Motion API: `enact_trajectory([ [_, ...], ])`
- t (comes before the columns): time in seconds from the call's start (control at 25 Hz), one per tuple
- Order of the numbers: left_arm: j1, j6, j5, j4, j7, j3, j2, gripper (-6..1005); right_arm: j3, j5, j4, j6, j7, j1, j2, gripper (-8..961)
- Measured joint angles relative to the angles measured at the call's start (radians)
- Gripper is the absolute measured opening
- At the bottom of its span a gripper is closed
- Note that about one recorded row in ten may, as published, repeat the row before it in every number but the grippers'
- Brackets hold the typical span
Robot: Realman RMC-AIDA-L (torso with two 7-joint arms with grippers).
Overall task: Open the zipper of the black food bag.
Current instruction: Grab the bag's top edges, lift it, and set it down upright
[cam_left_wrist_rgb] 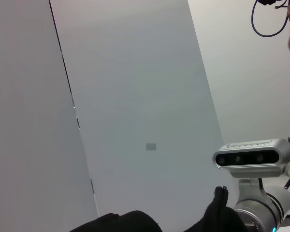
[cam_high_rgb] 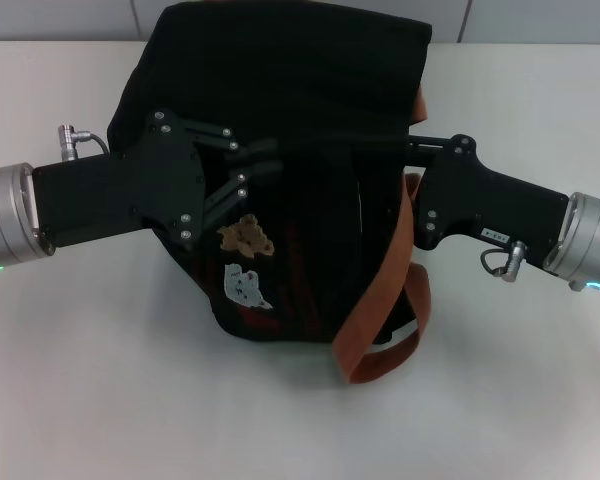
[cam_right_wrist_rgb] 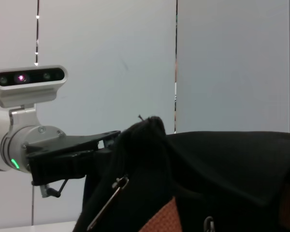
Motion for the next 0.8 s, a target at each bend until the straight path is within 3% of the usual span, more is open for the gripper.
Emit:
enact_trajectory([
  [0.8, -0.001, 0.0, -0.003, 0.0, 0.0, -0.001, -0.001, 158, -0.002, -0.002, 0.003, 0.0, 0.002, 0.003, 0.0, 93],
])
